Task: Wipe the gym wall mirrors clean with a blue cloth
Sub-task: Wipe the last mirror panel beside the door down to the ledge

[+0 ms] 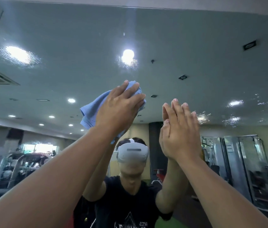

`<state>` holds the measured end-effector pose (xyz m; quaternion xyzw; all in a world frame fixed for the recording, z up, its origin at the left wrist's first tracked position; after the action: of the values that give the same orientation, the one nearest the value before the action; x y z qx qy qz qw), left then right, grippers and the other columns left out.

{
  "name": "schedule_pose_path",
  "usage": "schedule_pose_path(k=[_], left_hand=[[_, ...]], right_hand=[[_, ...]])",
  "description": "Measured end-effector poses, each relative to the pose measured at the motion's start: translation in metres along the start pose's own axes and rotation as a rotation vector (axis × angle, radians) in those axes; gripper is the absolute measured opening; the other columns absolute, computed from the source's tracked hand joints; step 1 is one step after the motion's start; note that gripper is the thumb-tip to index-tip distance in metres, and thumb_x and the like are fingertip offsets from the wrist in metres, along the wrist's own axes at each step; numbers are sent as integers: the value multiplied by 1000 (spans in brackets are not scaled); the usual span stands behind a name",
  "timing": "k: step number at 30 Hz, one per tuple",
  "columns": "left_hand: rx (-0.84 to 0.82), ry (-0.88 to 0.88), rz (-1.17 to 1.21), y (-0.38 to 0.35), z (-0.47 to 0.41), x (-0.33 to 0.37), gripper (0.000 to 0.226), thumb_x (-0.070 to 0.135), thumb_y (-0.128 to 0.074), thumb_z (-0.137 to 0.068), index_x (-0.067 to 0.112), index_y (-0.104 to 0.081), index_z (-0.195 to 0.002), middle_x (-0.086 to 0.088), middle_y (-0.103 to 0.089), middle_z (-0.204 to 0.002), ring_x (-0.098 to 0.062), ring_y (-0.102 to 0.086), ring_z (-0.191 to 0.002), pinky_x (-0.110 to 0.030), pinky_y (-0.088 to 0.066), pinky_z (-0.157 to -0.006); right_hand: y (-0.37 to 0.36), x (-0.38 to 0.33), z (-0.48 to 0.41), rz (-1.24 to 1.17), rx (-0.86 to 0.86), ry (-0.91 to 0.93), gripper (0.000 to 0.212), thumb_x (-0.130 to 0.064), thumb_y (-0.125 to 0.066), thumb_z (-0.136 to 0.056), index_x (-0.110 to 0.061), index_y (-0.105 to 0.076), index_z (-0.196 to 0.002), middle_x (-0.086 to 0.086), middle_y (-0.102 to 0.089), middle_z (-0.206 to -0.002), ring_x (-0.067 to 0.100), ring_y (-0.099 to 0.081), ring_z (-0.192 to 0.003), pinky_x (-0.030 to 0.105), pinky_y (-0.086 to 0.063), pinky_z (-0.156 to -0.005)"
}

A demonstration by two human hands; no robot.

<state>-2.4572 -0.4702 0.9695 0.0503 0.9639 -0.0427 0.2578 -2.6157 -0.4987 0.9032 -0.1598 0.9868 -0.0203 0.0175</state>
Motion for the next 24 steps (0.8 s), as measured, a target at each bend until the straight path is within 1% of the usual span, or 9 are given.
schedule_pose_path(k=[2,4,7,11,13,16,21,24], left_hand=[[61,21,11,9,1,0,25,27,-49,-104,20,-65,-122,-9,-52,-147,-38,-44,-140,-49,-44,-107],[91,23,29,12,1,1,21,23,-56,-101,19,-67,-119,-10,-55,-144,-39,-46,-137,-48,-46,-104],[93,51,47,12,3,0,18,22,-61,-100,20,-69,-116,-10,-57,-143,-39,-47,-137,-48,-45,-104],[145,97,58,16,8,2,16,23,-65,-98,21,-71,-113,-8,-61,-139,-38,-50,-134,-43,-37,-104],[161,96,61,16,13,4,16,22,-65,-98,20,-71,-113,-9,-61,-138,-38,-50,-134,-42,-34,-105],[125,86,52,10,20,8,17,23,-60,-101,20,-68,-116,-9,-58,-142,-38,-46,-137,-44,-36,-107],[118,72,11,12,22,14,21,26,-54,-104,18,-68,-116,-12,-58,-141,-41,-46,-136,-46,-36,-106],[115,79,-24,12,19,15,22,28,-52,-105,18,-68,-116,-13,-58,-141,-41,-46,-136,-47,-38,-106]], right_hand=[[1,0,-1,11,7,-1,58,-31,-24,-102,-23,-38,-157,3,-30,-167,29,-21,-155,44,-4,-126],[2,0,-1,24,13,2,58,-31,-25,-102,-23,-38,-157,3,-31,-167,29,-22,-155,44,-5,-126],[0,0,-1,35,2,-1,57,-31,-25,-102,-22,-39,-157,4,-32,-166,31,-25,-154,44,-6,-125],[2,0,-4,55,-69,26,59,-33,-21,-102,-22,-35,-158,4,-30,-167,30,-24,-155,46,-12,-125],[7,3,-3,55,-101,29,60,-33,-20,-102,-22,-31,-159,3,-27,-168,28,-20,-156,47,-15,-126],[18,11,2,82,-90,12,60,-32,-20,-102,-20,-28,-160,2,-24,-169,27,-16,-157,48,-16,-126],[24,33,4,174,-95,61,59,-31,-23,-101,-18,-32,-159,4,-27,-168,28,-18,-157,48,-13,-125],[31,54,-2,201,-98,59,59,-31,-24,-101,-18,-35,-157,4,-27,-168,29,-18,-157,50,-13,-126]])
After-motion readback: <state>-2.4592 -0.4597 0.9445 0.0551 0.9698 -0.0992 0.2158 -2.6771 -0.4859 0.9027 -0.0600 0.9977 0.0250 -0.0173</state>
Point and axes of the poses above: each hand's wrist, its own z-axis away from the middle knuckle, its own y-axis out of the back of the hand, x = y × z, the point moved 10 cm from there along -z, towards the middle knuckle
